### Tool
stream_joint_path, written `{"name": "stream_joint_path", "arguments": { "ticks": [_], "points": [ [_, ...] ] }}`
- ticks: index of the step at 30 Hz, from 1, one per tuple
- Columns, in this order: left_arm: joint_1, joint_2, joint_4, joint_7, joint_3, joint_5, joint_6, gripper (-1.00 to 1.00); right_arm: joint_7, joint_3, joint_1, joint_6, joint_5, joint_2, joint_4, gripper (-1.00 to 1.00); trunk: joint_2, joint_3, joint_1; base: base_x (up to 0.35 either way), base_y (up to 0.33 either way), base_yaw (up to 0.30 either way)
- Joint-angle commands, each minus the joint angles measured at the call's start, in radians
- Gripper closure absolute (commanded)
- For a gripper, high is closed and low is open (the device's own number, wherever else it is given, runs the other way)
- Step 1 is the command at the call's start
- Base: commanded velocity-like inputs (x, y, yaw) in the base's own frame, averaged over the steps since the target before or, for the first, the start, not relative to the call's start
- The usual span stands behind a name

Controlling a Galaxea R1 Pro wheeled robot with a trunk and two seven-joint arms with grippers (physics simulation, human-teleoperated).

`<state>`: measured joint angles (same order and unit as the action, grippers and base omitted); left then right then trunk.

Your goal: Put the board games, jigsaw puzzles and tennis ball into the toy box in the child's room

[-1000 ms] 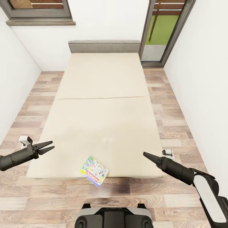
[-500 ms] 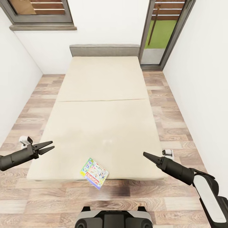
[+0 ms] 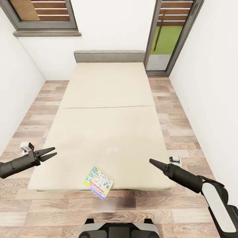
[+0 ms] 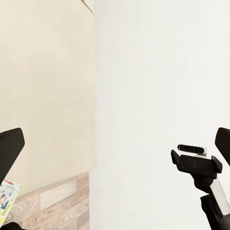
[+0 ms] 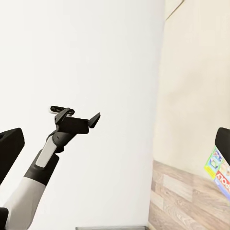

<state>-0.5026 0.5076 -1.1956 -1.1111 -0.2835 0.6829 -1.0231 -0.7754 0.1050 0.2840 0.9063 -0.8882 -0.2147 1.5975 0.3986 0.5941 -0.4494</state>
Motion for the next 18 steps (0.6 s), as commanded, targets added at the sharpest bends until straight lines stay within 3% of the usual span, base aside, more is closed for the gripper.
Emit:
{"name": "stream_joint_path", "arguments": {
  "ticks": [1,18],
  "points": [
    [-0.001,0.0,0.0,-0.003,0.0,0.0,-0.005,-1.0,-0.002,0.001,0.001,0.005,0.0,0.0,0.0,-1.0,0.001,0.0,-0.001,0.0,0.0,0.0],
    [-0.001,0.0,0.0,-0.003,0.0,0.0,-0.005,-1.0,-0.002,0.001,0.0,0.004,0.0,0.0,0.0,-1.0,0.001,-0.028,-0.001,0.0,0.0,0.0]
  ]
}}
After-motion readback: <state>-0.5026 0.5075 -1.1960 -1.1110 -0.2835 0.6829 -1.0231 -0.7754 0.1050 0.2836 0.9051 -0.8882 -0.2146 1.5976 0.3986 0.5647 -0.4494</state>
